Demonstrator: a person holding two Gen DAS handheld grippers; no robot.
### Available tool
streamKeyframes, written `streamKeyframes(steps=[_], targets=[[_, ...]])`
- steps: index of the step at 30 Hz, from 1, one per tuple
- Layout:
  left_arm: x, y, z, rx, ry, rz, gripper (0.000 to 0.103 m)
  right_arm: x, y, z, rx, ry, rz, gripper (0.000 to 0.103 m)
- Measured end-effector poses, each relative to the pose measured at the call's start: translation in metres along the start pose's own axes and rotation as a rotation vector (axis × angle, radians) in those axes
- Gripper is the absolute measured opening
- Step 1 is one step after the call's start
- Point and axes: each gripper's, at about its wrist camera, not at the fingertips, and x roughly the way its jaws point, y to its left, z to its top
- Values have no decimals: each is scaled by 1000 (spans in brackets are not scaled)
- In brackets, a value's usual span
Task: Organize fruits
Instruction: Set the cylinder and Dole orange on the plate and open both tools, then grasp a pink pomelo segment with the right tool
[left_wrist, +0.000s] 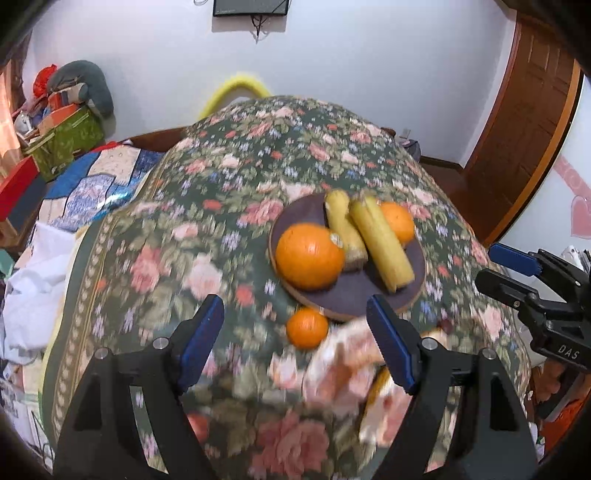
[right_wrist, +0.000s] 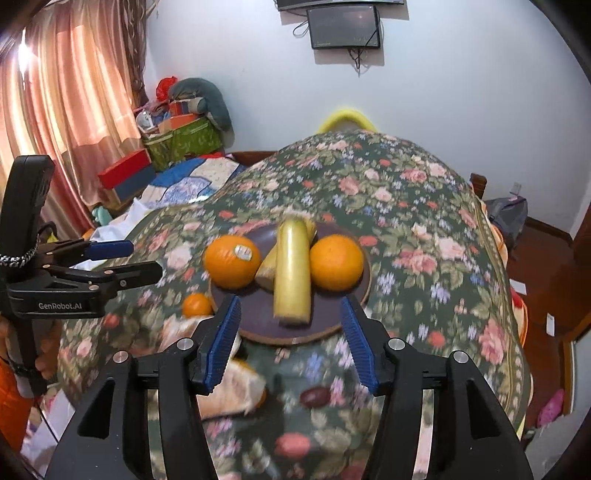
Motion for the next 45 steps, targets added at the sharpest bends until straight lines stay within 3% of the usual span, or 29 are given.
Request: streamKeyframes(steps=[3, 7, 15, 22, 31, 35, 39, 43, 45], targets=[[-3, 0, -18, 6, 25, 20, 80, -6, 7, -12, -13, 20, 5, 54], [-4, 1, -41, 6, 60, 23, 80, -12, 15, -26, -28, 22, 3, 64], [7, -1, -77, -5, 128, 13, 80, 14, 19, -47, -11, 100, 19, 64], [24, -13, -86, 35, 167, 19, 80, 36, 23, -53, 18, 138, 75, 64], [22, -25, -93, 68, 161, 17, 79, 34, 31, -44, 41, 116, 136, 44], [21, -36, -94, 70, 165, -52, 79, 27, 39, -35, 32, 95, 204, 43], [22, -43, -95, 82, 156, -37, 79, 33, 45, -36, 0, 101, 144, 44], [23, -40, -97, 81, 149, -44, 79, 34, 39, -35, 48, 104, 188, 44], [24, -40, -97, 86, 147, -36, 79, 35, 40, -33, 44, 102, 179, 34]])
